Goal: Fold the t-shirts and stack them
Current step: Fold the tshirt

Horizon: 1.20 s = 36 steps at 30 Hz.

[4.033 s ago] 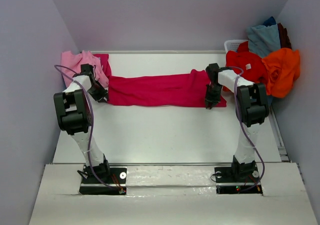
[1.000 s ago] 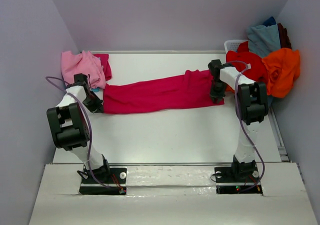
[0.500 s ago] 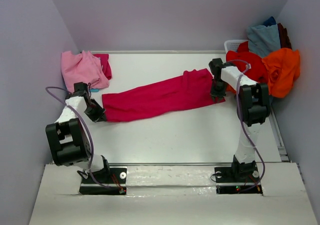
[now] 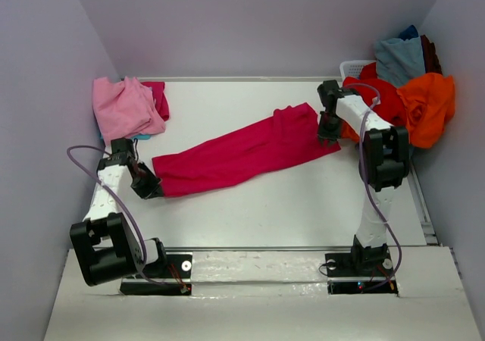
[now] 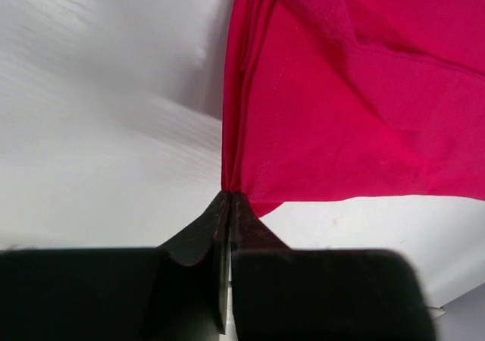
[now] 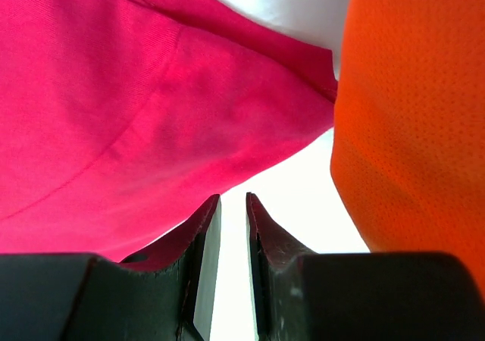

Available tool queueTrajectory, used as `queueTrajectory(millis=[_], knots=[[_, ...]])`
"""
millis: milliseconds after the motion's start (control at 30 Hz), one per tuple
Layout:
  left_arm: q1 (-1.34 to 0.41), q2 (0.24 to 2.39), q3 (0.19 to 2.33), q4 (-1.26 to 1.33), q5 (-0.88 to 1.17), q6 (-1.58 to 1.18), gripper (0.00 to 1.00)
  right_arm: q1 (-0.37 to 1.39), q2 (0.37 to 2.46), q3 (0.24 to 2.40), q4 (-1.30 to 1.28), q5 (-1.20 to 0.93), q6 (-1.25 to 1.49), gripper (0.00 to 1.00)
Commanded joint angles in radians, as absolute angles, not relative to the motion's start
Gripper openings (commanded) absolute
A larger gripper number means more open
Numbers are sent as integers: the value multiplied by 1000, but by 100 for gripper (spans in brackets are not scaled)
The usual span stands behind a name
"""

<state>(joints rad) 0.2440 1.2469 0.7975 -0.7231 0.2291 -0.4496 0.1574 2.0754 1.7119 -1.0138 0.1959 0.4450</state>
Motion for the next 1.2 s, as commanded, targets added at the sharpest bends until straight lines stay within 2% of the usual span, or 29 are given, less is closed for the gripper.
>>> queueTrajectory(millis=[0,67,167,300,700,1167], knots=[[249,1192,772,-767,219,-436,24,153,2091,1787,-1034,166,453,25],[249,1181,785,-779,203,-431,38,153,2103,1802,-1038,157,453,25],[239,1178,816,-776,192,-422,48,153,2114,1819,-1035,138,453,25],[239,1187,848,-761,199,-419,53,153,2140,1841,-1039,120,454,25],[169,1436,1115,-640,232,-399,50,153,2151,1824,-1020,41,480,23],[-149,1899,1480,-637,256,-315,44,153,2092,1697,-974,37,495,23]])
